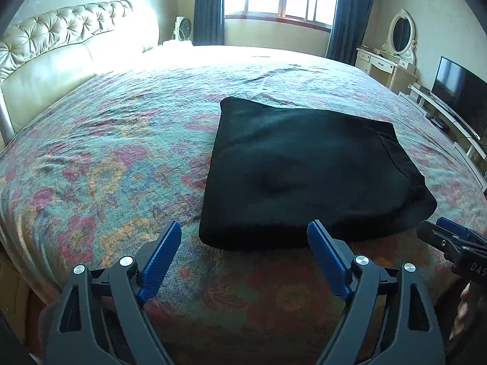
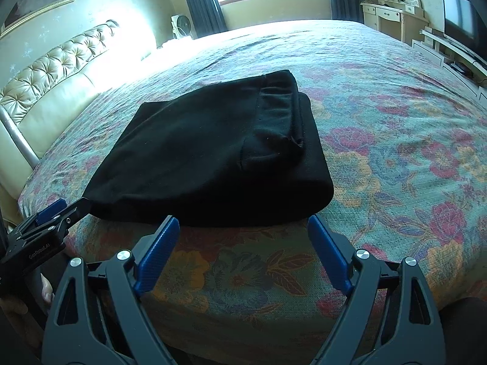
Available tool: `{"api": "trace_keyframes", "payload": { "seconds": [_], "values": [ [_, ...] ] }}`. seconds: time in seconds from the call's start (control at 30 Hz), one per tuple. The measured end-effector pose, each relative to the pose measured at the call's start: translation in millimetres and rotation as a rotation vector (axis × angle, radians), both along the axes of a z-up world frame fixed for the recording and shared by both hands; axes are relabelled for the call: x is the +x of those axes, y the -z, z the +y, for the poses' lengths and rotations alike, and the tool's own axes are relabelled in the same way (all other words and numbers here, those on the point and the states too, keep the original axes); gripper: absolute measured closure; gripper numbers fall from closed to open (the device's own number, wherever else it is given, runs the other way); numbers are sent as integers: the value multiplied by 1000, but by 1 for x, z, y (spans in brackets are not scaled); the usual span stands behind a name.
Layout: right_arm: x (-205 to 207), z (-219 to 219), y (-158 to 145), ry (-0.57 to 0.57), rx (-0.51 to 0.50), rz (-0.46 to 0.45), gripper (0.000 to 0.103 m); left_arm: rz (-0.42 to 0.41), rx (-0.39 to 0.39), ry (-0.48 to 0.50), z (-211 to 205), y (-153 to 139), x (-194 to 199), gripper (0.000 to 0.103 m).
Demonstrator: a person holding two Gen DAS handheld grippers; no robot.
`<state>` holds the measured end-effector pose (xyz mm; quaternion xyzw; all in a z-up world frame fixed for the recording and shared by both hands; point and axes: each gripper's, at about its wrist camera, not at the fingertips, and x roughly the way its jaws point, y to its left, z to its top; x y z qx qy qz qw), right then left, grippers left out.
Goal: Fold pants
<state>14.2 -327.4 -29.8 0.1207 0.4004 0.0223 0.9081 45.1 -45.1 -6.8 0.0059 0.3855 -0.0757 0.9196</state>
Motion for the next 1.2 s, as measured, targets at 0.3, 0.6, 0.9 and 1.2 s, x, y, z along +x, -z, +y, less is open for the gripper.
{"api": "trace_keyframes", "payload": {
  "seconds": [0.3, 0.6, 0.9, 1.2],
  "values": [
    [0, -7, -1, 13, 1, 2, 16, -19, -11, 33, -4, -5, -6, 19],
    [0, -5, -1, 4, 1, 4, 16, -18, -51, 49, 2, -8, -6, 19],
    [1, -3, 0, -2, 4, 10, 16, -30, 38, 68, -9, -7, -11, 19],
    [0, 0, 4, -13, 10, 24, 16, -45, -5, 81, -10, -12, -13, 14]
  ]
}}
